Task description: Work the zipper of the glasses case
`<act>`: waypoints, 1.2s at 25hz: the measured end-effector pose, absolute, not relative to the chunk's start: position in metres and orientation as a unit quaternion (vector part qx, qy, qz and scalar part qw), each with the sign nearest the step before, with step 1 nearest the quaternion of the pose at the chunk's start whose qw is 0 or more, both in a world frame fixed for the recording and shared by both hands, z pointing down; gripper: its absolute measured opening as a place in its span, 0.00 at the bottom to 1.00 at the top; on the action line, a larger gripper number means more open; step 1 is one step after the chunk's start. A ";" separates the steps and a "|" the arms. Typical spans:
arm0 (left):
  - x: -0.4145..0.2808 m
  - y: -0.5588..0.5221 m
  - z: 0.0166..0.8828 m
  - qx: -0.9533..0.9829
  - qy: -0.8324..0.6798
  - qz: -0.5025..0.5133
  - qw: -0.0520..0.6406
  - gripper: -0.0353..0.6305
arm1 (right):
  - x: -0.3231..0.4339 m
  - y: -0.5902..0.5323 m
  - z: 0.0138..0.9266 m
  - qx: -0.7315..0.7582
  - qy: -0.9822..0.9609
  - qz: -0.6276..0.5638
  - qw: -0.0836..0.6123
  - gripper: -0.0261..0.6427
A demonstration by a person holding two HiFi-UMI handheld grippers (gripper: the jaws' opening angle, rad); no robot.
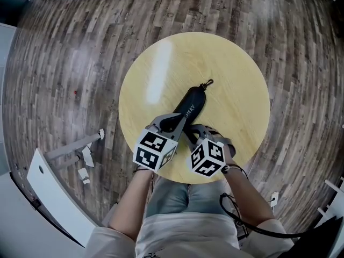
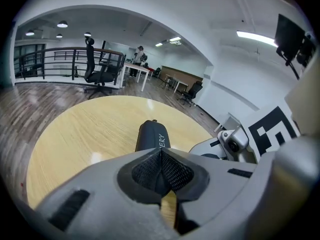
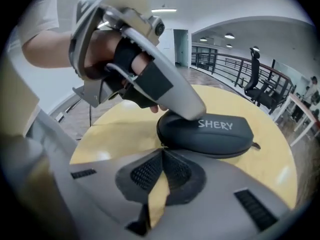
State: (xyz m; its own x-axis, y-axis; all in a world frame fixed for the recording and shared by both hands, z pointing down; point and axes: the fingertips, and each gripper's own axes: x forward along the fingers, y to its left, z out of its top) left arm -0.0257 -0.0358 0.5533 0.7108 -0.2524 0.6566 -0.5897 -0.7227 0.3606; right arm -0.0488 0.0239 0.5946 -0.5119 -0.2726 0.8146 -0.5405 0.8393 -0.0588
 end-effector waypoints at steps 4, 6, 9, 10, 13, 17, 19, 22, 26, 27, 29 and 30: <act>-0.015 -0.049 0.533 0.888 -0.223 0.266 0.303 0.06 | -0.001 0.022 0.591 0.233 -0.847 0.126 0.462 0.04; 0.005 -0.055 0.526 0.899 -0.198 0.270 0.283 0.06 | 0.039 0.016 0.594 0.247 -0.831 0.118 0.484 0.04; 0.048 -0.063 0.523 0.912 -0.161 0.287 0.246 0.06 | 0.092 0.001 0.594 0.271 -0.813 0.112 0.504 0.04; 0.062 -0.066 0.524 0.914 -0.151 0.293 0.237 0.06 | 0.106 -0.005 0.594 0.276 -0.810 0.108 0.507 0.04; 0.096 -0.073 0.535 0.912 -0.125 0.321 0.221 0.06 | 0.129 -0.021 0.591 0.279 -0.811 0.103 0.504 0.04; 0.103 -0.071 0.554 0.900 -0.106 0.365 0.214 0.06 | 0.131 -0.022 0.595 0.249 -0.822 0.111 0.500 0.04; 0.102 -0.071 0.555 0.901 -0.113 0.364 0.209 0.06 | 0.131 -0.020 0.596 0.234 -0.826 0.112 0.500 0.04; 0.105 -0.072 0.556 0.905 -0.122 0.358 0.197 0.06 | 0.133 -0.011 0.596 0.221 -0.826 0.117 0.506 0.04; 0.106 -0.072 0.555 0.905 -0.116 0.351 0.208 0.06 | 0.126 0.006 0.593 0.244 -0.822 0.146 0.493 0.04; 0.105 -0.072 0.555 0.906 -0.115 0.351 0.207 0.06 | 0.122 0.010 0.593 0.258 -0.820 0.158 0.486 0.04; 0.102 -0.073 0.555 0.907 -0.115 0.352 0.202 0.06 | 0.109 0.016 0.593 0.292 -0.816 0.186 0.463 0.04; 0.101 -0.073 0.555 0.907 -0.116 0.352 0.201 0.06 | 0.104 0.018 0.593 0.312 -0.812 0.202 0.449 0.04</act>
